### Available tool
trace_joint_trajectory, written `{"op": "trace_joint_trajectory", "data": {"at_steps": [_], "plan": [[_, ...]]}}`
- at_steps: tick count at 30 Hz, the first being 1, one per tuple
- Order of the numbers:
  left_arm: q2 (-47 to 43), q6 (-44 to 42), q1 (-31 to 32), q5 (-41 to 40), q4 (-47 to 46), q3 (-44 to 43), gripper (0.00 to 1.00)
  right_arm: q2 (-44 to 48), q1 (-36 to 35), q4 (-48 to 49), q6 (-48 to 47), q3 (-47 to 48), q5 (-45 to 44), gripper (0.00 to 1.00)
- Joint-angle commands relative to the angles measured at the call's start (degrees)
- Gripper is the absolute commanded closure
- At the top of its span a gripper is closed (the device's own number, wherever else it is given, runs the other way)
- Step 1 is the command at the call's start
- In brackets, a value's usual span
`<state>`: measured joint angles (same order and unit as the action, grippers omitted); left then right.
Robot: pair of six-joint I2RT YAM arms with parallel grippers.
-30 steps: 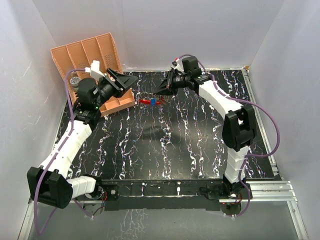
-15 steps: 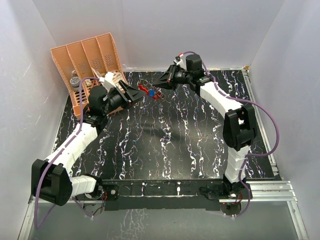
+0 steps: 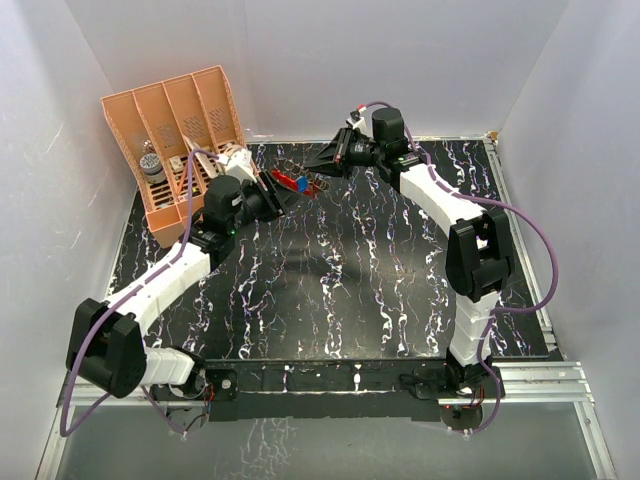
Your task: Put the keys on the keyring
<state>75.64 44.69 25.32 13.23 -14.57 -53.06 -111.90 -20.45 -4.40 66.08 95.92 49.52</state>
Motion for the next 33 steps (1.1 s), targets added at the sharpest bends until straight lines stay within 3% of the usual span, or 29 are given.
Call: {"op": "trace_joint_trajectory", "data": {"at_steps": [1,5,11,15,25,31,33], "plan": [[-3.45,-8.43,0.50,-8.18,-8.07,2.77,0.61,2.94,0.32,4.14,-0.31,0.04,1.63,1.00],[-3.08,-11.62,0.61,-7.63,-17.16,6.14,0.69,3.38,0.33,4.40,-0.35,-0.61,1.68,1.00],[-0.07,-14.29,1.36,-5.19,-24.63,7.37,0.69,3.90,0.34,4.76,-0.08,-1.00,1.94,1.00],[-0.18,-16.23,1.92,-4.49,-31.57,10.32,0.65,3.97,0.32,4.84,-0.08,-1.17,2.11,1.00],[0.93,-21.32,2.10,-2.73,-36.92,13.04,0.49,4.38,0.32,5.18,0.02,-1.25,2.33,1.00],[2.50,-24.65,2.19,-2.24,-41.62,14.43,0.48,5.08,0.28,5.35,0.04,-1.78,2.63,1.00],[4.14,-25.92,2.24,-1.57,-44.50,15.16,0.53,5.33,0.23,5.37,0.09,-1.94,2.82,1.00]]}}
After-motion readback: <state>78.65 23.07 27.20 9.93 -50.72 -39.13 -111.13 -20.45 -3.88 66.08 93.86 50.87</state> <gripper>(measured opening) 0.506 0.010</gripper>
